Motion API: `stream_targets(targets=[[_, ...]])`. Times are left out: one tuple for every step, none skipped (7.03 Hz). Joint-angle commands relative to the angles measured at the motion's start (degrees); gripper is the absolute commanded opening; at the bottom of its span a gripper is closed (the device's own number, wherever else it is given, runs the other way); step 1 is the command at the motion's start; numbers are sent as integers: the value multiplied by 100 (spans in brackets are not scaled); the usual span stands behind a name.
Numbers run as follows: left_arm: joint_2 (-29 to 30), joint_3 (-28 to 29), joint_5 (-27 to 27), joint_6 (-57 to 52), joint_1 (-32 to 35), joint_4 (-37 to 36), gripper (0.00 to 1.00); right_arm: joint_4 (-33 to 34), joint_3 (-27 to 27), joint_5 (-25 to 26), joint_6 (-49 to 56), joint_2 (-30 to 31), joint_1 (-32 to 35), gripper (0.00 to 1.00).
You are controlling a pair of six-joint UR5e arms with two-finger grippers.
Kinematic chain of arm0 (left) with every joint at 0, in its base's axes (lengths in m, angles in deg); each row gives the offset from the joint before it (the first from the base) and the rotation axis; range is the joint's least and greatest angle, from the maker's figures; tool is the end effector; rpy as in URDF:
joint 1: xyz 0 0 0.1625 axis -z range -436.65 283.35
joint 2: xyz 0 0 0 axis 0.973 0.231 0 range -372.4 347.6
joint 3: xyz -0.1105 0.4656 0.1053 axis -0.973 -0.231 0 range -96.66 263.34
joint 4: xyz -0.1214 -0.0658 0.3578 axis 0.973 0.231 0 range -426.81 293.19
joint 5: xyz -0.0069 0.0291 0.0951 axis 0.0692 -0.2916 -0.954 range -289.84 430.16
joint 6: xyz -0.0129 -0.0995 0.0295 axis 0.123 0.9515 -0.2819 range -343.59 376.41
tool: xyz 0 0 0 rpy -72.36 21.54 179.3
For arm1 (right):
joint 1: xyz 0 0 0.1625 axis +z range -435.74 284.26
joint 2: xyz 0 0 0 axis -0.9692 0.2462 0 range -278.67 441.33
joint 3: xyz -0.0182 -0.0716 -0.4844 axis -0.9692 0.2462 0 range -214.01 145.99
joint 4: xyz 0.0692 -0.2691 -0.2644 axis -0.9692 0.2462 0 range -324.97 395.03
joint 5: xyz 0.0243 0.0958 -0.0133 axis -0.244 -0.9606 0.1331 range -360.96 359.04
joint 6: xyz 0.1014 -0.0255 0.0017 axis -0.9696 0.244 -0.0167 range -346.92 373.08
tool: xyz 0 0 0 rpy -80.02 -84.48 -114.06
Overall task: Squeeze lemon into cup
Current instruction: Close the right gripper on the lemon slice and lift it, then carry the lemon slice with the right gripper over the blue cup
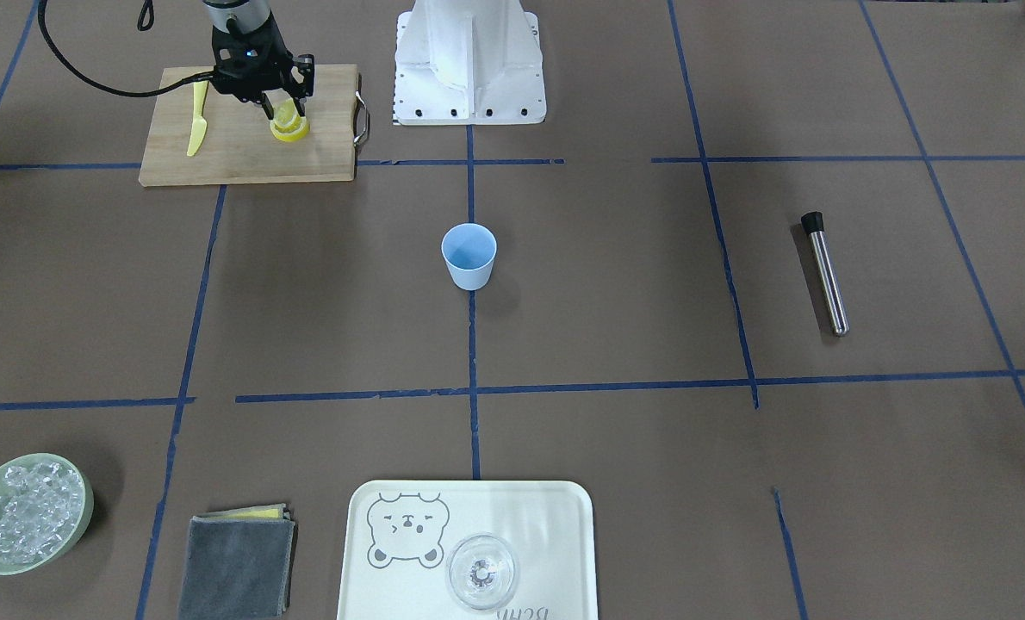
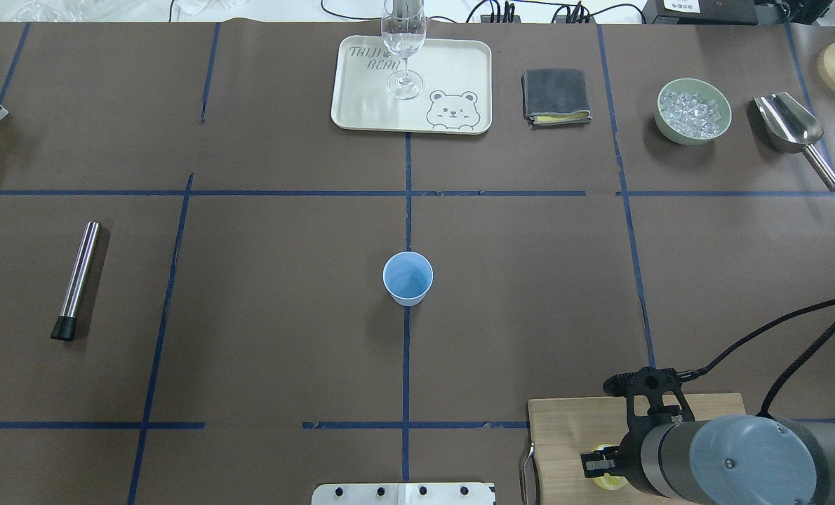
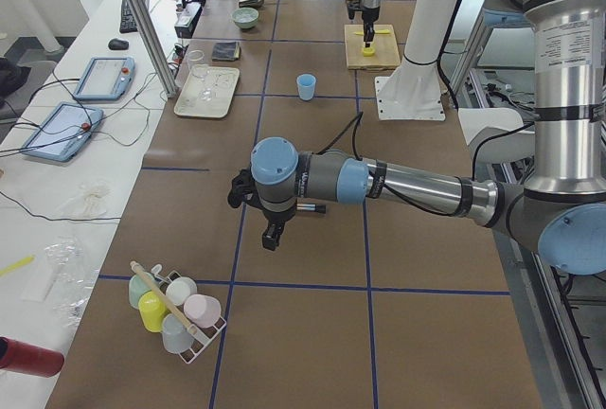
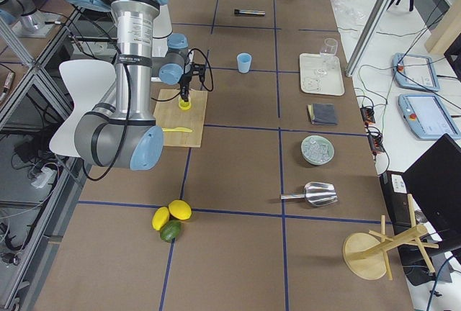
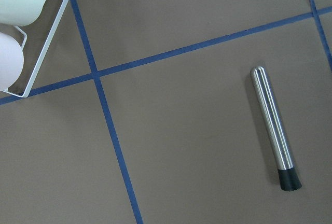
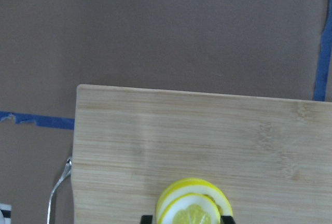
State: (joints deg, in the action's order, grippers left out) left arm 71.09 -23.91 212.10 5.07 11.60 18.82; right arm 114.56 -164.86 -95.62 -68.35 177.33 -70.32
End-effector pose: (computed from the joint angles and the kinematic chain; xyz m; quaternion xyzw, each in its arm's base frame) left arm -0.0385 -0.4055 0.6353 0.0864 0.4315 0.1266 0.8890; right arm -0.3746 -0.1609 0.4467 0.0097 -0.3867 -0.0409 0.9213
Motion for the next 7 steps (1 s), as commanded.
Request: stream_targets(targets=[[0,-6,0,0,0,-3,100,53,-204,8,-4,-80,159,53],[-9,3,0,0,0,-3,100,53,-291,0,-4,-255,378,53],[-9,3,0,0,0,-3,100,53,-257,-122,-4,-561,746,53],[-9,12,0,0,0,-3,100,97,-214,-298,-4,-939,1133,53],[-9,20,0,0,0,-3,100,289,91,-386,-4,-1491,1406,53],[-9,38,0,0,0,-3,100,587,547,-431,-13,-2218,1670,53],[-18,38,0,0,0,-3,100,607,1213,-457,-187,-3035,1908,52]])
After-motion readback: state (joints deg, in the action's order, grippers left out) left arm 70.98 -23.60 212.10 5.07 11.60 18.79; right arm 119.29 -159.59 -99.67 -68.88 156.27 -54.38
